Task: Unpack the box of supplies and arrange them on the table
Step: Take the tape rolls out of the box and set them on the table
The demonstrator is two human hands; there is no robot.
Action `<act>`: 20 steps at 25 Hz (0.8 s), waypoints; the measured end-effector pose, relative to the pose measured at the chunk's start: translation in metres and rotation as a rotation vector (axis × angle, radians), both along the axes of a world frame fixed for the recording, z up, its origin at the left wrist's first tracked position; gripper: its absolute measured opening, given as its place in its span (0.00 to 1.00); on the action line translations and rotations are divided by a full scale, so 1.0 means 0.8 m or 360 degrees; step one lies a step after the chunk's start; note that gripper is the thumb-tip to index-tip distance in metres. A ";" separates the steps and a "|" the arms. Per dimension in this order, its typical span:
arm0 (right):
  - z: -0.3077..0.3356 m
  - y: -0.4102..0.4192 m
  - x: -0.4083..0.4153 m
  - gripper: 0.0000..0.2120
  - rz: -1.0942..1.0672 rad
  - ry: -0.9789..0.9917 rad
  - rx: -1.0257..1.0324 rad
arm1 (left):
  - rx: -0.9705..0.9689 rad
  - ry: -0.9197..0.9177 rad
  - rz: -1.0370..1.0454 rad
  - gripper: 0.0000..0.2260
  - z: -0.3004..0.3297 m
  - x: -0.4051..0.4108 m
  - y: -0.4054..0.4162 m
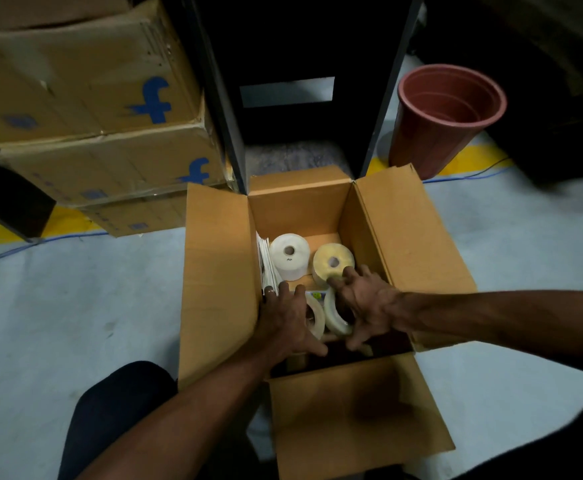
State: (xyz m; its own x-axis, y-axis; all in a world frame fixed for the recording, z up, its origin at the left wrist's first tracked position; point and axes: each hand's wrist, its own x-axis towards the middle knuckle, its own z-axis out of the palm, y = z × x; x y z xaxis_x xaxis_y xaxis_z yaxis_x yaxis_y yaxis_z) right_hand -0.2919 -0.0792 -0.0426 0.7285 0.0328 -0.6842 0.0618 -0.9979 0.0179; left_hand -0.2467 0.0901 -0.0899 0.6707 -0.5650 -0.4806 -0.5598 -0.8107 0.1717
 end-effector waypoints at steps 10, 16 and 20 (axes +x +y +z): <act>0.062 -0.047 0.039 0.65 -0.0088 -0.0541 0.0141 | -0.0332 -0.0366 0.0177 0.53 0.081 0.046 -0.004; 0.102 -0.062 0.048 0.63 -0.0308 -0.0668 0.0340 | -0.0241 -0.0334 0.0186 0.56 0.131 0.061 -0.007; 0.173 -0.062 0.042 0.64 -0.0394 -0.0572 0.0365 | -0.0155 -0.0170 0.0241 0.58 0.212 0.056 -0.004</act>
